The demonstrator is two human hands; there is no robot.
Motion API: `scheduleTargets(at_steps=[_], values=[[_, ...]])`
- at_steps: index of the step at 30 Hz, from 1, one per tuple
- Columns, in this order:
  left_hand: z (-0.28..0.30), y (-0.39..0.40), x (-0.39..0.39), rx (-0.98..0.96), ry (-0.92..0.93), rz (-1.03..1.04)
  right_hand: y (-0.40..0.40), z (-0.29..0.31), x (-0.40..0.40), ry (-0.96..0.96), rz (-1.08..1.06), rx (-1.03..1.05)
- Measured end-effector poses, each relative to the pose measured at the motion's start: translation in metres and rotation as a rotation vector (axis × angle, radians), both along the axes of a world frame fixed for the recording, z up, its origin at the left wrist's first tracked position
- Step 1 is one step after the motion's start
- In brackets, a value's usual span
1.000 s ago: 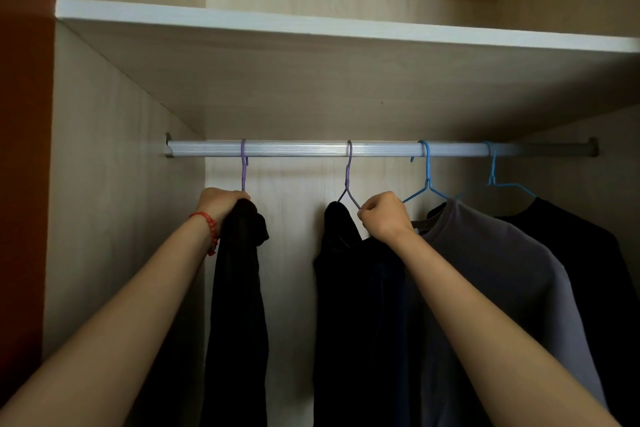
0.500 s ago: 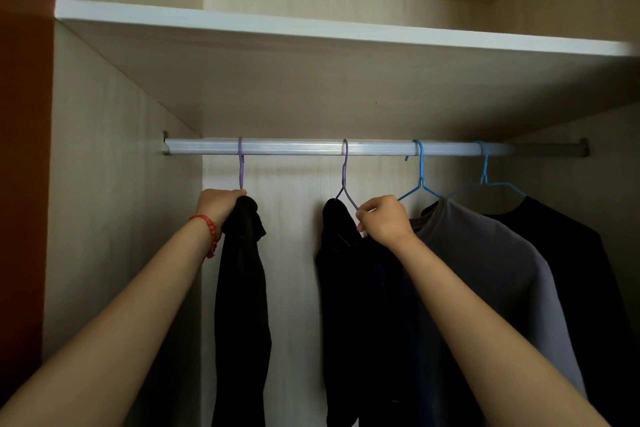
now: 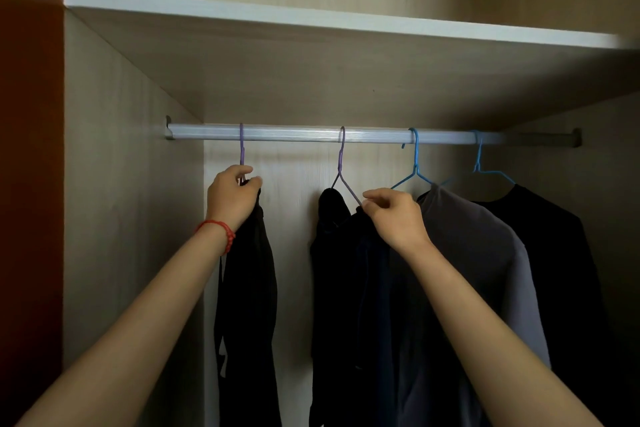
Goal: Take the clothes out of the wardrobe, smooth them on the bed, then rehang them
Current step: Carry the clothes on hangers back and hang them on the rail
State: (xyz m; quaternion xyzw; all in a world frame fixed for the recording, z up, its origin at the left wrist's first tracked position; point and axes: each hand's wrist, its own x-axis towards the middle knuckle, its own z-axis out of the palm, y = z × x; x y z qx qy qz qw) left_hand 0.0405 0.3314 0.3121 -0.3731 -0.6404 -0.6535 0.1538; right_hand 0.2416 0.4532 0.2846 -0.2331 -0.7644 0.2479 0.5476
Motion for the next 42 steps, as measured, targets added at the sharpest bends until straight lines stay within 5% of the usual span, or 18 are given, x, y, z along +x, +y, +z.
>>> scheduleTargets(at_steps=[8,12,19,26,42], values=[[-0.022,-0.037,0.077,0.122,0.318,0.066,-0.019,-0.034,0.045,0.145,-0.064,0.072],[-0.045,-0.031,0.127,0.239,0.398,-0.095,-0.022,-0.059,0.086,0.211,-0.245,0.181],[-0.081,-0.008,0.187,0.132,0.483,-0.355,-0.007,-0.093,0.171,0.21,-0.696,0.42],[-0.095,-0.015,0.179,0.159,0.473,-0.354,0.04,-0.101,0.219,0.104,-0.994,0.023],[-0.111,-0.078,0.124,0.035,0.544,-0.048,0.055,-0.09,0.238,0.11,-1.111,-0.188]])
